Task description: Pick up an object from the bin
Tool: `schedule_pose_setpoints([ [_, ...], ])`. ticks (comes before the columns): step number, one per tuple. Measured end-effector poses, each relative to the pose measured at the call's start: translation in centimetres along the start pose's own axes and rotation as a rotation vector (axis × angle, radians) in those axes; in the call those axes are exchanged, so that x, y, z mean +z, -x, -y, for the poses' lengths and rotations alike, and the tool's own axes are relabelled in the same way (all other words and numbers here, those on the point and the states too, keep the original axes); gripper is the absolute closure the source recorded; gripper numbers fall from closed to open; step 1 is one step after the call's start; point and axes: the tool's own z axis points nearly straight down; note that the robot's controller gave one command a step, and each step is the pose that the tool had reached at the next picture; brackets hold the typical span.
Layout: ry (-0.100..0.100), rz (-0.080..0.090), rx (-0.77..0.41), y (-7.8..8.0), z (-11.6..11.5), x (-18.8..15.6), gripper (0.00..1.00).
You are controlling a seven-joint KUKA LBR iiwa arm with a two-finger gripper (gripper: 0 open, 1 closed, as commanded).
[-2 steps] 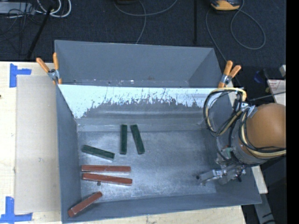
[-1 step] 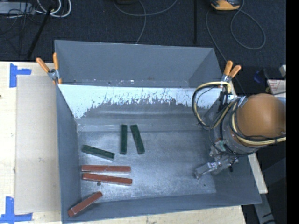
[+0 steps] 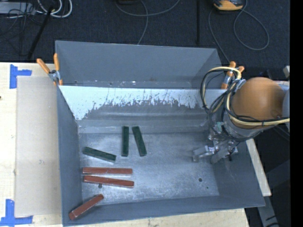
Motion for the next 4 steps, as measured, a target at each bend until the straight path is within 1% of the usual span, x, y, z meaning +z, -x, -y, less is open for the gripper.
schedule_pose_setpoints([
  [1,-0.007,-0.001,-0.460,1.7,2.5,-0.8,0.00],
  [2,-0.009,-0.012,-0.639,0.4,4.5,-7.8,0.00],
  [3,-0.005,-0.014,-1.043,0.0,3.6,-17.6,0.00],
  [4,0.005,-0.009,-1.294,-0.5,-1.6,-11.3,0.00],
])
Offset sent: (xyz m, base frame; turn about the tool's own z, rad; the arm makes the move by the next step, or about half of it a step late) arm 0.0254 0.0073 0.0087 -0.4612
